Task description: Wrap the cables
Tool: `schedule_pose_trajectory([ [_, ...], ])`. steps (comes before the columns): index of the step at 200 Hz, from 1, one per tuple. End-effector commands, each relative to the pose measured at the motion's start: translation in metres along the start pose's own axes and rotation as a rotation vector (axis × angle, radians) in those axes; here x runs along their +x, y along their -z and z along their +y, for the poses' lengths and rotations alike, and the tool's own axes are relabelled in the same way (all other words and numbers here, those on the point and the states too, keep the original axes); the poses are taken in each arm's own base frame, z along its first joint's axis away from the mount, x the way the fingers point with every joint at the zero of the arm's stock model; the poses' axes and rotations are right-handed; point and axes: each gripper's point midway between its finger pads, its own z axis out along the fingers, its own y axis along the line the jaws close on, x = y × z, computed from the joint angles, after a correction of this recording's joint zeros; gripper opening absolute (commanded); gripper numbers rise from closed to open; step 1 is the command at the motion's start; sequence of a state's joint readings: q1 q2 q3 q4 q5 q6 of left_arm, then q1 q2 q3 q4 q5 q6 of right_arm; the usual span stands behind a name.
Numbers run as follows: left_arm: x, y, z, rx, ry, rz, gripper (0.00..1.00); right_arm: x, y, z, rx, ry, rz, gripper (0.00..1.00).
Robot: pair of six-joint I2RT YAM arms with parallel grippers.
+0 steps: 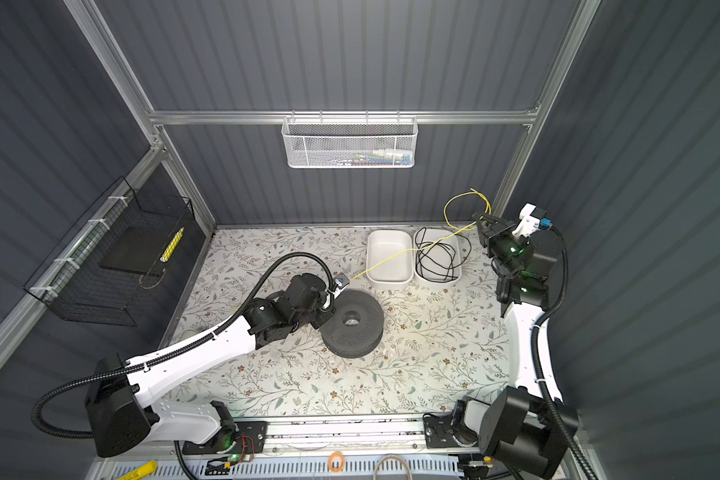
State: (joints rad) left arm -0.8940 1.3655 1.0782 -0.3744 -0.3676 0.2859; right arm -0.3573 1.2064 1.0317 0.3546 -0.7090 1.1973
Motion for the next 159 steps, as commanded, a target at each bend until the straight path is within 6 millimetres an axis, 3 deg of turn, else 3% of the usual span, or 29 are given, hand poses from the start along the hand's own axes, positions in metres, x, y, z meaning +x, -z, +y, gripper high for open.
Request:
schedule_pose_trajectory([
  [1,0.044,-0.006,0.0,-0.019,-0.063,0.162,0.0,-0.025,0.008,0.01,-0.034,0.061,-0.113,0.0],
  [30,0.017,0.002,0.005,-0.01,-0.04,0.068,0.04,-0.006,0.01,0.012,-0.033,0.086,-0.068,0.0],
  [42,0.002,0.007,0.009,-0.015,-0.033,0.018,0.26,0.003,0.011,0.013,-0.024,0.105,-0.054,0.0],
  [55,-0.012,0.012,0.012,-0.011,-0.031,-0.031,0.31,0.012,0.01,0.007,0.0,0.118,-0.036,0.0],
  [59,-0.016,0.014,0.013,-0.015,-0.031,-0.042,0.34,0.015,0.015,0.017,-0.013,0.139,-0.042,0.0],
  [75,-0.031,0.022,0.017,-0.012,-0.021,-0.085,0.57,0.024,0.016,0.017,-0.004,0.158,-0.025,0.0],
  [119,-0.061,0.049,0.03,-0.013,0.015,-0.193,0.71,0.05,0.009,0.015,-0.001,0.174,0.036,0.0],
  [159,-0.114,0.074,0.028,0.089,0.036,-0.337,0.74,0.089,0.002,0.02,0.021,0.251,0.107,0.0],
])
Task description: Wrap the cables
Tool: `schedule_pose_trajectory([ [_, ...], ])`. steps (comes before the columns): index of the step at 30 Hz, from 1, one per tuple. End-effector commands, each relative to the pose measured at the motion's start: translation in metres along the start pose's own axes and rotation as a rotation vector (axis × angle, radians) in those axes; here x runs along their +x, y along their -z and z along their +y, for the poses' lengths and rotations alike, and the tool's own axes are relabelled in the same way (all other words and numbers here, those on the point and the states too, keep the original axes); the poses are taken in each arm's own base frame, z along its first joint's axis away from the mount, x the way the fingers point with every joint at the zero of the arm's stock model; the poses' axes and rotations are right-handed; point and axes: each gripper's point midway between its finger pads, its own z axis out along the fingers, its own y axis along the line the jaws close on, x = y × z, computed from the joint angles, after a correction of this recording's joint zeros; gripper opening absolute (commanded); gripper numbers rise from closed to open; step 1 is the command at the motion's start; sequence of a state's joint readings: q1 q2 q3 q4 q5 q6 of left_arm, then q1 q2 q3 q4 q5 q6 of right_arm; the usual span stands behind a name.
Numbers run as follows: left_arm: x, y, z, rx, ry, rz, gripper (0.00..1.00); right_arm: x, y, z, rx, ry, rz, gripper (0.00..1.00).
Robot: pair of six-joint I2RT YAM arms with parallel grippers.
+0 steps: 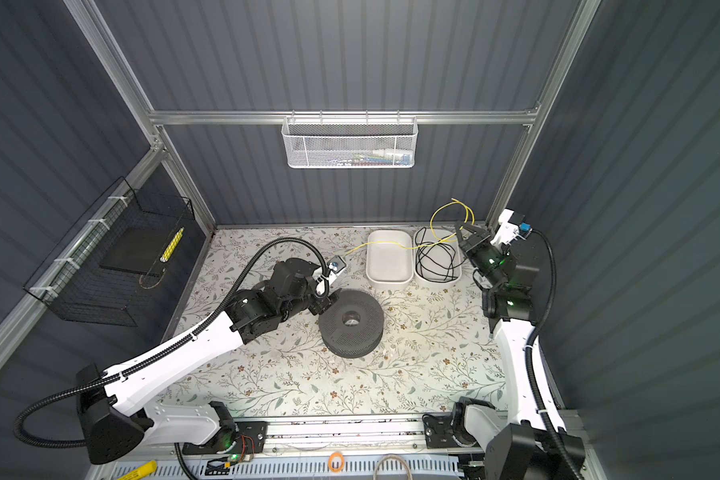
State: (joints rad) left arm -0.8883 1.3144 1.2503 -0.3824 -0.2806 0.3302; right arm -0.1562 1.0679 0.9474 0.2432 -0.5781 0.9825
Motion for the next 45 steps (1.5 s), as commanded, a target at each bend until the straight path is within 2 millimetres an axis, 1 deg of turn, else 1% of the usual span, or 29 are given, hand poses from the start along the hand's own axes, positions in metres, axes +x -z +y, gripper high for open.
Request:
schedule_pose_trajectory([
  [1,-0.045,0.014,0.0,0.074,0.024,-0.119,0.74,0.021,-0.001,0.005,0.023,0.081,0.03,0.0],
  [3,-0.061,0.013,-0.007,0.122,0.014,-0.16,0.73,0.03,-0.003,0.004,0.03,0.089,0.049,0.0],
  [5,-0.086,0.013,-0.009,0.154,0.015,-0.221,0.72,0.04,-0.005,0.003,0.031,0.089,0.068,0.0],
  [9,-0.119,-0.007,-0.034,0.262,0.003,-0.283,0.7,0.056,-0.007,0.001,0.038,0.093,0.1,0.0],
  [13,-0.143,-0.029,-0.063,0.38,0.008,-0.34,0.66,0.066,-0.007,0.004,0.03,0.096,0.123,0.0],
  [16,-0.154,-0.042,-0.083,0.443,-0.002,-0.358,0.64,0.07,-0.007,0.007,0.021,0.096,0.135,0.0],
  [18,-0.156,-0.052,-0.094,0.469,-0.008,-0.357,0.64,0.073,-0.006,0.009,0.013,0.089,0.144,0.0],
  [22,-0.153,-0.071,-0.098,0.447,-0.012,-0.352,0.62,0.083,-0.005,0.014,-0.013,0.078,0.167,0.0],
  [23,-0.153,-0.074,-0.098,0.437,-0.006,-0.356,0.59,0.086,-0.005,0.014,-0.016,0.076,0.175,0.0],
  [24,-0.152,-0.077,-0.096,0.423,0.001,-0.358,0.54,0.088,-0.005,0.014,-0.016,0.073,0.179,0.0],
  [25,-0.151,-0.079,-0.096,0.415,0.003,-0.356,0.51,0.092,-0.004,0.012,-0.016,0.069,0.185,0.0],
  [29,-0.145,-0.089,-0.094,0.377,0.0,-0.342,0.49,0.101,-0.004,0.01,-0.02,0.061,0.205,0.0],
  [30,-0.144,-0.09,-0.094,0.373,-0.001,-0.339,0.46,0.103,-0.004,0.01,-0.021,0.06,0.208,0.0],
  [32,-0.14,-0.094,-0.096,0.376,-0.004,-0.331,0.38,0.104,-0.004,0.01,-0.021,0.058,0.211,0.0],
  [33,-0.139,-0.095,-0.098,0.387,-0.005,-0.326,0.36,0.105,-0.004,0.01,-0.022,0.058,0.212,0.0],
  [38,-0.13,-0.099,-0.111,0.441,-0.007,-0.296,0.36,0.103,-0.005,0.016,-0.033,0.06,0.209,0.0],
  [43,-0.121,-0.103,-0.114,0.45,-0.013,-0.261,0.38,0.104,-0.005,0.013,-0.019,0.067,0.205,0.0],
  [44,-0.121,-0.105,-0.114,0.445,-0.012,-0.261,0.37,0.105,-0.005,0.013,-0.021,0.063,0.208,0.0],
  [45,-0.12,-0.107,-0.114,0.439,-0.012,-0.261,0.34,0.106,-0.006,0.014,-0.024,0.061,0.213,0.0],
])
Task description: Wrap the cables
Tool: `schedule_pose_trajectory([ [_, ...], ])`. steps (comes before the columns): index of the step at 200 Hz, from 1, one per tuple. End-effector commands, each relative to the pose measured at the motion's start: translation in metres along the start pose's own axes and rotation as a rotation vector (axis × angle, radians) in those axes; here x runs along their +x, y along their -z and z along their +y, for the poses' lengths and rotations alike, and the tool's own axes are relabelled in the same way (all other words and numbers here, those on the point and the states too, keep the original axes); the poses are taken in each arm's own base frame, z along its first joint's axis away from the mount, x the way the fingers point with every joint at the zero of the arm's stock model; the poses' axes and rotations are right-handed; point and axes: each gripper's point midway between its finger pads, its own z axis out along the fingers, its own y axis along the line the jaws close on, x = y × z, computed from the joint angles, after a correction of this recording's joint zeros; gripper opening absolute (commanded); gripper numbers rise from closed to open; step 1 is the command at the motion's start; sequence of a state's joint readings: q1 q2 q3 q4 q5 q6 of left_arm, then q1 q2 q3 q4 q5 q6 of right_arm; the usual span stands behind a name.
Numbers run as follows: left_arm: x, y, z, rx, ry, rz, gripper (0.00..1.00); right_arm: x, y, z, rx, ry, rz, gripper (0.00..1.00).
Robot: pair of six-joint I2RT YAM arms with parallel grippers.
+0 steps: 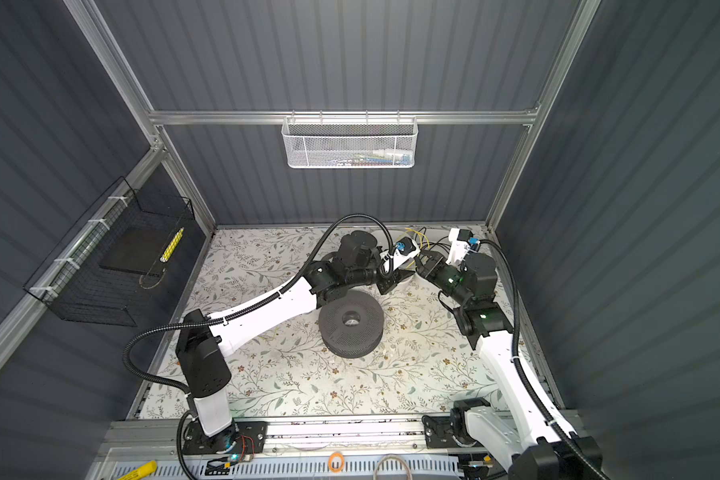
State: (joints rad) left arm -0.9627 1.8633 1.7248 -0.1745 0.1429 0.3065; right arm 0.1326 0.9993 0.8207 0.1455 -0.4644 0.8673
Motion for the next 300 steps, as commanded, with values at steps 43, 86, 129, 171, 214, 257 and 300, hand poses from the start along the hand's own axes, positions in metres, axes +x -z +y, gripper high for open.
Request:
schedule_pose_trajectory([
  [43,0.005,-0.004,0.0,-0.01,0.008,-0.004,0.06,0.0,0.001,0.012,-0.03,0.015,-0.004,0.0],
  [86,0.001,0.004,-0.003,-0.007,0.01,-0.037,0.0,-0.001,0.003,0.022,-0.049,0.015,0.013,0.17],
  [129,-0.004,0.014,0.001,-0.031,0.028,-0.09,0.0,-0.003,0.03,0.033,-0.016,0.065,-0.012,0.41],
  [171,-0.007,0.018,0.005,-0.014,0.073,-0.117,0.0,-0.003,0.055,0.026,0.062,0.117,-0.057,0.42],
  [214,-0.014,0.025,0.004,0.001,0.085,-0.138,0.0,-0.024,0.06,0.002,0.18,0.143,-0.091,0.39],
  [257,-0.015,0.03,0.004,0.006,0.092,-0.134,0.0,-0.02,0.036,0.01,0.055,0.153,0.024,0.41],
  [300,-0.016,0.031,0.003,0.014,0.093,-0.135,0.0,-0.013,0.031,0.022,-0.038,0.165,0.057,0.41],
])
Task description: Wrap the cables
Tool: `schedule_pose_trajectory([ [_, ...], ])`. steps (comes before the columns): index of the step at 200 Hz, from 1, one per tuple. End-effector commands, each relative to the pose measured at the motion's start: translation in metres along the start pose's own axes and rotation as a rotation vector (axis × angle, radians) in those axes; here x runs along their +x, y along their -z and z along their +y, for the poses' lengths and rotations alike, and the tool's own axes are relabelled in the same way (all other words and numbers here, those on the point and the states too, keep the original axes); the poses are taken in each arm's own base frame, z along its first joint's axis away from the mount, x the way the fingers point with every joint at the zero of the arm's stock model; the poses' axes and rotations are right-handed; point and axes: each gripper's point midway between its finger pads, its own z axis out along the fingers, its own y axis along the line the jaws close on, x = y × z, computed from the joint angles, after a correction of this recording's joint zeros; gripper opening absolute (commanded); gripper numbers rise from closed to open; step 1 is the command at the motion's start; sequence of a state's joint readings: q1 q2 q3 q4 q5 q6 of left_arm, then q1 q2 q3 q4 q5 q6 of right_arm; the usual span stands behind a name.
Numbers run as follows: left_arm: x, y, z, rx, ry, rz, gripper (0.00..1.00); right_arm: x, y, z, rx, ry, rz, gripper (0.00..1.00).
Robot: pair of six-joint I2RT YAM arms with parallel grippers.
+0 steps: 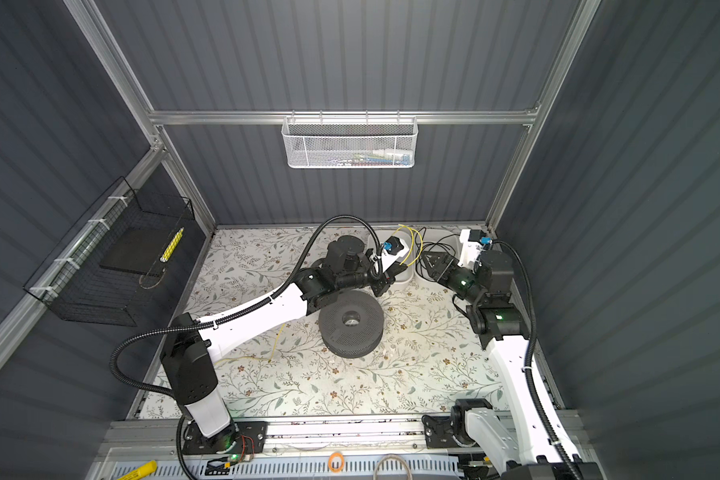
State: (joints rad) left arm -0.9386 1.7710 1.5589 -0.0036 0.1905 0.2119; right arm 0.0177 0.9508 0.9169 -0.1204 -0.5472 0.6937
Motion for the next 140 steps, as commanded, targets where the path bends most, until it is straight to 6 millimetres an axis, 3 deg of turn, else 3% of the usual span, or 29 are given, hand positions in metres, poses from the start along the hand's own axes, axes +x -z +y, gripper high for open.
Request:
schedule_pose_trajectory([
  [1,-0.015,0.011,-0.001,0.015,0.011,-0.035,0.0,-0.004,0.005,0.03,-0.128,0.071,0.003,0.41],
  [23,-0.014,0.01,-0.003,0.025,0.017,-0.034,0.0,-0.001,-0.001,0.03,-0.14,0.069,0.022,0.4],
  [77,-0.018,0.013,-0.005,0.04,0.019,-0.038,0.0,-0.008,-0.016,0.009,-0.062,0.021,0.004,0.3],
  [140,-0.02,0.014,-0.007,0.053,0.014,-0.038,0.0,-0.017,-0.021,0.01,-0.062,0.026,-0.008,0.07],
])
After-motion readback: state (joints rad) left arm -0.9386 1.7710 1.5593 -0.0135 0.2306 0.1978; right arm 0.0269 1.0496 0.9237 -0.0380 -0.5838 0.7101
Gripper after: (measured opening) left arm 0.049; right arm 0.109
